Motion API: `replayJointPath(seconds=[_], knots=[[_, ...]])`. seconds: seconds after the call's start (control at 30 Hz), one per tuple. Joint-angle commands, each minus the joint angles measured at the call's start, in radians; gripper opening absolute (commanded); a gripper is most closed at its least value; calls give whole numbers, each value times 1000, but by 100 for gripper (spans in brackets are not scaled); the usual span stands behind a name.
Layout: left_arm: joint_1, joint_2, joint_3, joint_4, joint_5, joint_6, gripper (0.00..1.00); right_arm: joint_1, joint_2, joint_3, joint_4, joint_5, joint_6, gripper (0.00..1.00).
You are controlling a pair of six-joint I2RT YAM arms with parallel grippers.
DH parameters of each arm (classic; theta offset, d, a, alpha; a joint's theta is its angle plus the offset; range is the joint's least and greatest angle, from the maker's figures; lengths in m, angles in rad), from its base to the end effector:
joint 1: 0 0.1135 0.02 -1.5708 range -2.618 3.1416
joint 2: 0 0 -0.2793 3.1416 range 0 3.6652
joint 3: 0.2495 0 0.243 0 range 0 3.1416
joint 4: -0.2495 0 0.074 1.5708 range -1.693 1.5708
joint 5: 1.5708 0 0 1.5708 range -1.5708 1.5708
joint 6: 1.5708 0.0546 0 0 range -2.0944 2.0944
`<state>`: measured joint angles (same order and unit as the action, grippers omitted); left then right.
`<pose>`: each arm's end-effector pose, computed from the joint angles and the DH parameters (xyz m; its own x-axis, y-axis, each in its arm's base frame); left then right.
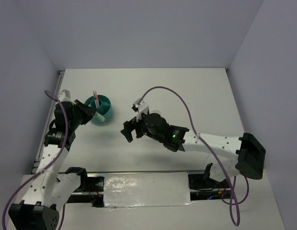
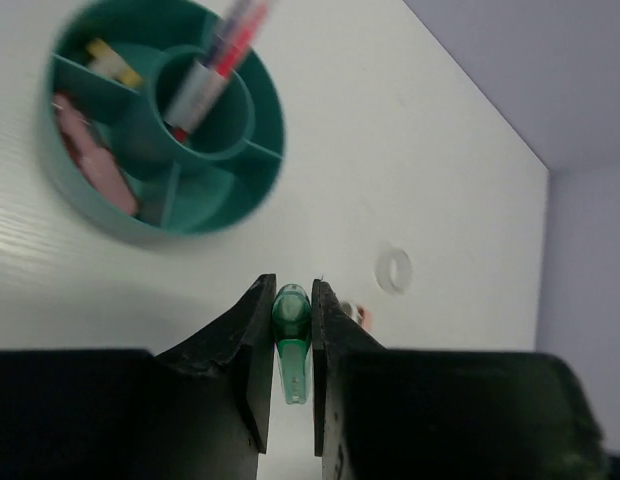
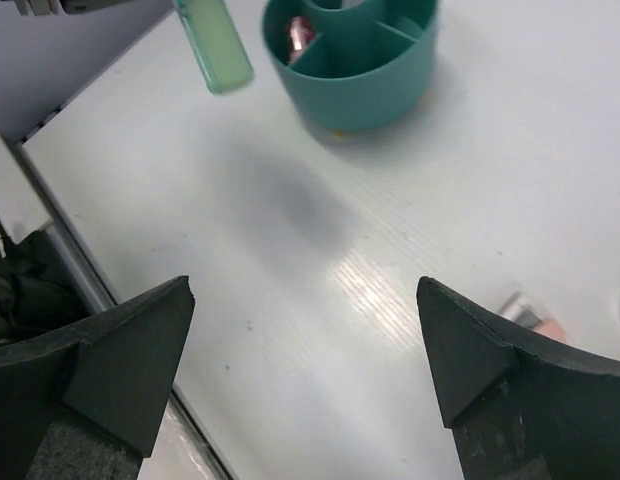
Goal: Sort the stationery into containers
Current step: Place the stationery in the storage box.
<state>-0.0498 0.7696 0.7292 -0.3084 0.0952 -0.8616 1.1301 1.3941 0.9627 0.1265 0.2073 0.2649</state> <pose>0.1773 -0.0140 0.3144 -0.3276 -0.7401 -0.5874 -0.1687 0.6575 -0.7343 0.1516 0.2950 0.3062 -0.3334 -0.1063 -0.9368 -0.7399 0.6453 0.1901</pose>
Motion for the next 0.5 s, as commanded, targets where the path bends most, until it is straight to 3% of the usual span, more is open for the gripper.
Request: replayJointPath(seconds=[0.0,0.23,0.47], knots=[[21,85,76,-26,-274,29,0,-30,-137,-42,10,41,11,100],[88,253,148,2,-411,18,1,-43,-237,-113,-59,66,-19,100],[114,367,136,101,-384,19,9,-56,-253,-139,-65,61,-27,100]])
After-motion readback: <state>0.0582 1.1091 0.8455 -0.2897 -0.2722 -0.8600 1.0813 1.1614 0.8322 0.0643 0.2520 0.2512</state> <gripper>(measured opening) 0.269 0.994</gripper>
